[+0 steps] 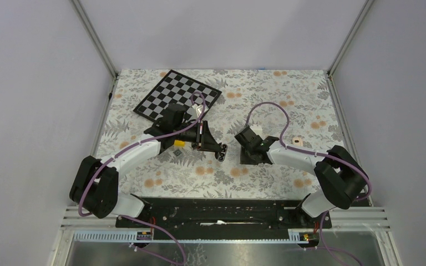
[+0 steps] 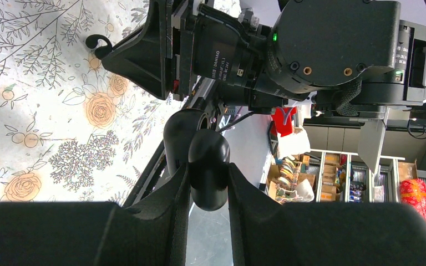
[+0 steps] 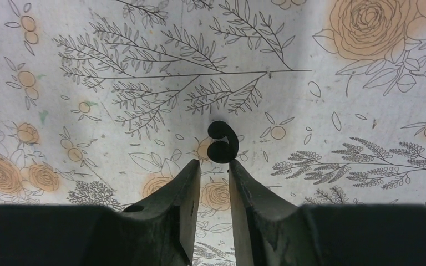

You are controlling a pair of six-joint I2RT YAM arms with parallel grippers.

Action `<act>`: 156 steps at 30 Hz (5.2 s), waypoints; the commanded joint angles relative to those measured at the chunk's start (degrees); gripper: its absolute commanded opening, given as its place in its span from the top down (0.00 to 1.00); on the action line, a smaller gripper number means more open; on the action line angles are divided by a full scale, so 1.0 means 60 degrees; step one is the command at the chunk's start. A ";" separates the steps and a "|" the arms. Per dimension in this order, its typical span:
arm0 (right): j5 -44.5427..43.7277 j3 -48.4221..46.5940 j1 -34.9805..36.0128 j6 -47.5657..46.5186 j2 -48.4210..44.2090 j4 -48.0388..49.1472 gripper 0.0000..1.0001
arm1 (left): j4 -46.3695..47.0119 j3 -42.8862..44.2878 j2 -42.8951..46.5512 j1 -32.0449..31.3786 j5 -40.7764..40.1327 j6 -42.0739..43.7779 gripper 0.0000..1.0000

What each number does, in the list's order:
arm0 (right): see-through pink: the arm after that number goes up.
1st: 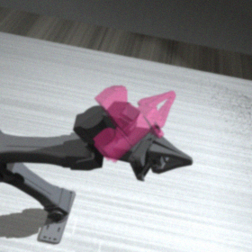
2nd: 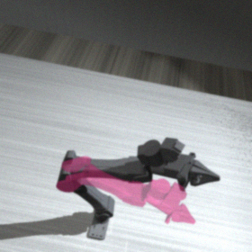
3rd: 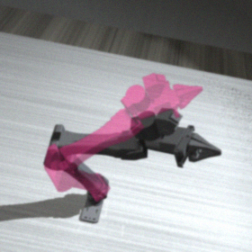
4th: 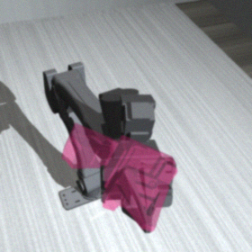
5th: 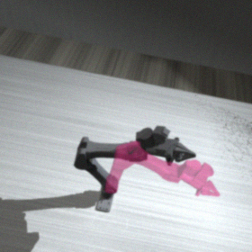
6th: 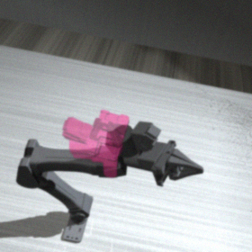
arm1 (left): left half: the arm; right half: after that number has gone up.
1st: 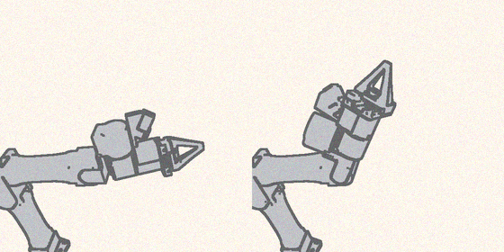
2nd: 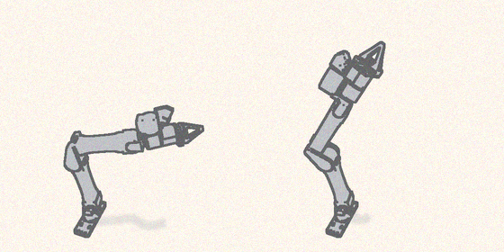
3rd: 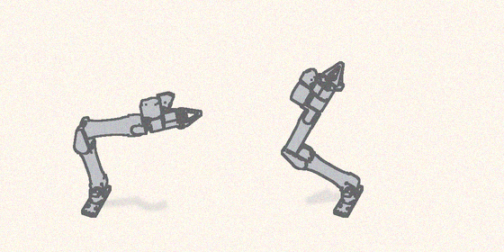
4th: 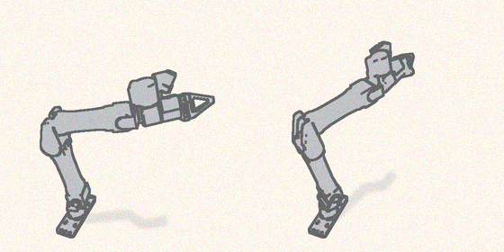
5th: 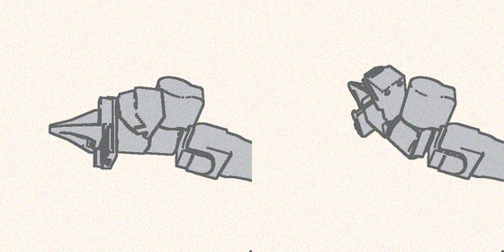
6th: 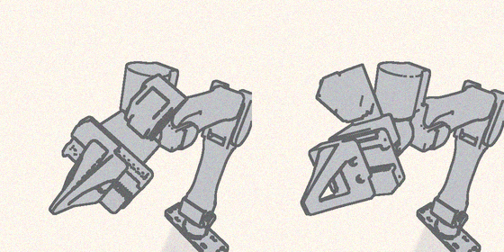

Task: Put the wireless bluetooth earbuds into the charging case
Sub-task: Pick up the earbud from the center of the board, then place the earbud in the charging case.

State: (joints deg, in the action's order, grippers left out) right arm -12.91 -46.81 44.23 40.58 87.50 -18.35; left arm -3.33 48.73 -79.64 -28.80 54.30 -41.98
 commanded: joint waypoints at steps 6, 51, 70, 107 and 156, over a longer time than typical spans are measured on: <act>0.0481 -0.0440 0.0008 -0.0076 0.0124 0.0436 0.68 | 0.0271 0.0243 0.0012 -0.0030 0.0240 0.0199 0.96; 0.1479 0.0603 -0.1574 0.0209 -0.0138 0.1432 0.70 | 0.0189 0.0336 -0.0022 -0.0035 0.0299 0.0287 0.96; 0.1975 0.0525 -0.1277 0.0329 0.0130 0.1713 0.74 | 0.0193 0.0272 -0.0027 -0.0035 0.0323 0.0346 0.96; 0.0331 0.0771 -0.0255 0.0005 -0.6824 0.0328 1.00 | 0.1106 -0.0220 0.0505 -0.0138 -0.0064 0.1291 0.96; -0.0941 0.0121 0.0829 0.1653 -0.5202 0.1713 1.00 | 0.0286 0.1432 -0.0485 -0.1016 -0.1416 -0.1244 1.00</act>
State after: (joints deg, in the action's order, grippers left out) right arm -12.12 -42.89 46.78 47.70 54.76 -8.78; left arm -7.88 58.33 -82.61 -35.31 43.48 -43.05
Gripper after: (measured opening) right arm 0.131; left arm 0.285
